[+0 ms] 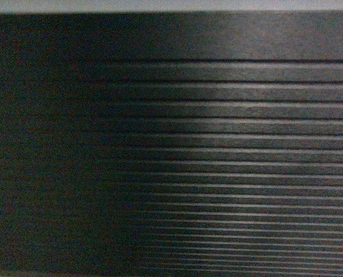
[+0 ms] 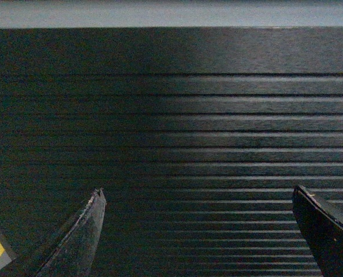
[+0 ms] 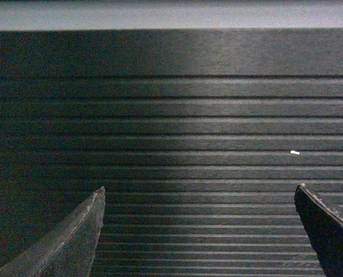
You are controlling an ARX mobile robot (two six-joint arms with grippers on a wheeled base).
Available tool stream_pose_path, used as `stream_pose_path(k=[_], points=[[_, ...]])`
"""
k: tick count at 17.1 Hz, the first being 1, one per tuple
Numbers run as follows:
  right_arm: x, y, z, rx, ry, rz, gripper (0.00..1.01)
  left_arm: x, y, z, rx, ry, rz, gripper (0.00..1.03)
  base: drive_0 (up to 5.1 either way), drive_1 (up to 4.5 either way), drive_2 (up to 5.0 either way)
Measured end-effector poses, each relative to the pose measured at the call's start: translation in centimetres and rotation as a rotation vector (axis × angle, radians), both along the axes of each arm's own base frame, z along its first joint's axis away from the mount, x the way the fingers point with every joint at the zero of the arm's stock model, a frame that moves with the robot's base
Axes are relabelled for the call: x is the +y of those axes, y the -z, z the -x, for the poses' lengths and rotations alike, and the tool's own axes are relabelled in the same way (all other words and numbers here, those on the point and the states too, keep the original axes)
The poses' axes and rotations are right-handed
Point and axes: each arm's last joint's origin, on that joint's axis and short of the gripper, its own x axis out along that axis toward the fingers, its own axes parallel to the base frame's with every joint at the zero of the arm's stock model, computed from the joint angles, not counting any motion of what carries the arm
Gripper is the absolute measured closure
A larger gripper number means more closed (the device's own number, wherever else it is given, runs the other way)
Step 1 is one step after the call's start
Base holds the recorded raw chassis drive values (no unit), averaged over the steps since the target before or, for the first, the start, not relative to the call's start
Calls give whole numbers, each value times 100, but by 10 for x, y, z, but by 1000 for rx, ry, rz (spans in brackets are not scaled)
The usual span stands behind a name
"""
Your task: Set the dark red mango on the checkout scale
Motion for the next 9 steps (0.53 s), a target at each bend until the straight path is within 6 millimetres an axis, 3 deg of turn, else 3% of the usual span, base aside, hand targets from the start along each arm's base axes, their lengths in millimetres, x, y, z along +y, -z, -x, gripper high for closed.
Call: stream_pose_path(k=[9], points=[[0, 0, 0, 4, 0, -1, 3, 0, 0, 0, 4, 0, -1, 5, 0, 0, 0]])
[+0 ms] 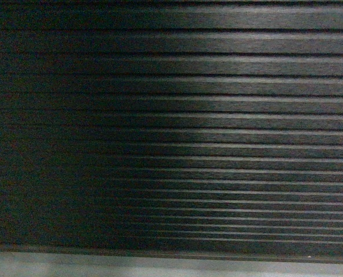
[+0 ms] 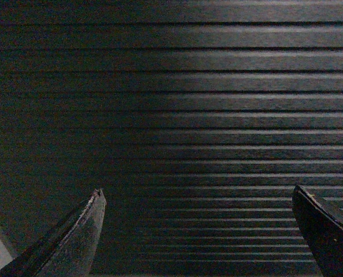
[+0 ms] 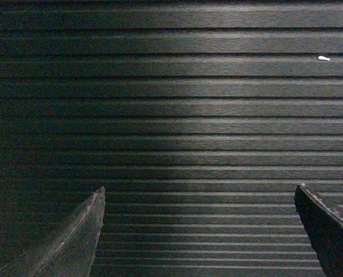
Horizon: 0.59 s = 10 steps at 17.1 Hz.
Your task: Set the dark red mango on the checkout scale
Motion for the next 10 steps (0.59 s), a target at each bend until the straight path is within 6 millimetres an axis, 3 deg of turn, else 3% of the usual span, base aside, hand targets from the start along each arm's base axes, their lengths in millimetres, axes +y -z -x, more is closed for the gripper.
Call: stream_pose_path(k=[10], points=[[0, 0, 0, -2, 0, 0, 3, 0, 0, 0, -2, 0, 0, 5, 0, 0, 0]])
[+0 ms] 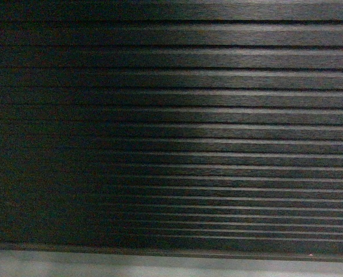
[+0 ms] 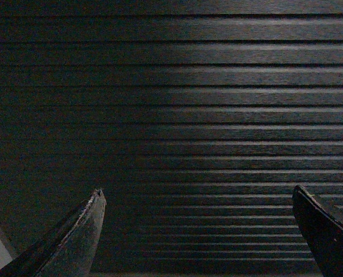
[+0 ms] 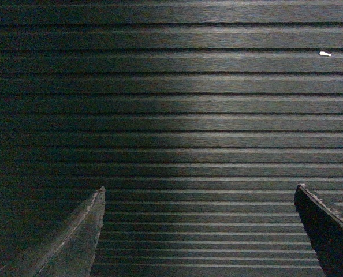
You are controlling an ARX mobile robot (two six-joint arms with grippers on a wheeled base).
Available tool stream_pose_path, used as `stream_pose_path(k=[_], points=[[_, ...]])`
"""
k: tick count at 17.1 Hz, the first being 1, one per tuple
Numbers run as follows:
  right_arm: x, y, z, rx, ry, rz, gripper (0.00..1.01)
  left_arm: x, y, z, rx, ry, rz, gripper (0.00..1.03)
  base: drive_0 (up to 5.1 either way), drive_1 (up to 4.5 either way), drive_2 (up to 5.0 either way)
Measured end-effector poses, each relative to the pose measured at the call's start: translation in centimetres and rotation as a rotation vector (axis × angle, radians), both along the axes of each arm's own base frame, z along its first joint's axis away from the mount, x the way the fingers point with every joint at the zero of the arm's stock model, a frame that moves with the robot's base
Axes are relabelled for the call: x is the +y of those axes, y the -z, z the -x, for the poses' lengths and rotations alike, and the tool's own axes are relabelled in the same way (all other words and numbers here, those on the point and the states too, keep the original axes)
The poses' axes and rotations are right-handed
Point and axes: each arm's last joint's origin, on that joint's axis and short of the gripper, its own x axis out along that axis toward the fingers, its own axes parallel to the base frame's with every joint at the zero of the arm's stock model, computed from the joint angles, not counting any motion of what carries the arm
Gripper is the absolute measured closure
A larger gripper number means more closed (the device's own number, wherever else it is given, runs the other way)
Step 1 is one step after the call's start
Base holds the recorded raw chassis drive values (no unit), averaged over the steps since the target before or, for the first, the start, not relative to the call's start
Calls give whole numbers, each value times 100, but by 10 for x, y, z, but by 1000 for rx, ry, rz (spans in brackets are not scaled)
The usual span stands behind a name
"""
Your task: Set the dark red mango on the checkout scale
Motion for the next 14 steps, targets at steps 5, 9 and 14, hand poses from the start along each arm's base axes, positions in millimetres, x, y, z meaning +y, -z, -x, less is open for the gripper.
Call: stream_pose_path(k=[5, 9, 14], points=[[0, 0, 0, 0, 0, 0, 3, 0, 0, 0, 0, 0, 0, 5, 0, 0, 0], [0, 0, 0, 0, 0, 0, 3, 0, 0, 0, 0, 0, 0, 5, 0, 0, 0], [0, 0, 0, 0, 0, 0, 3, 0, 0, 0, 0, 0, 0, 5, 0, 0, 0]])
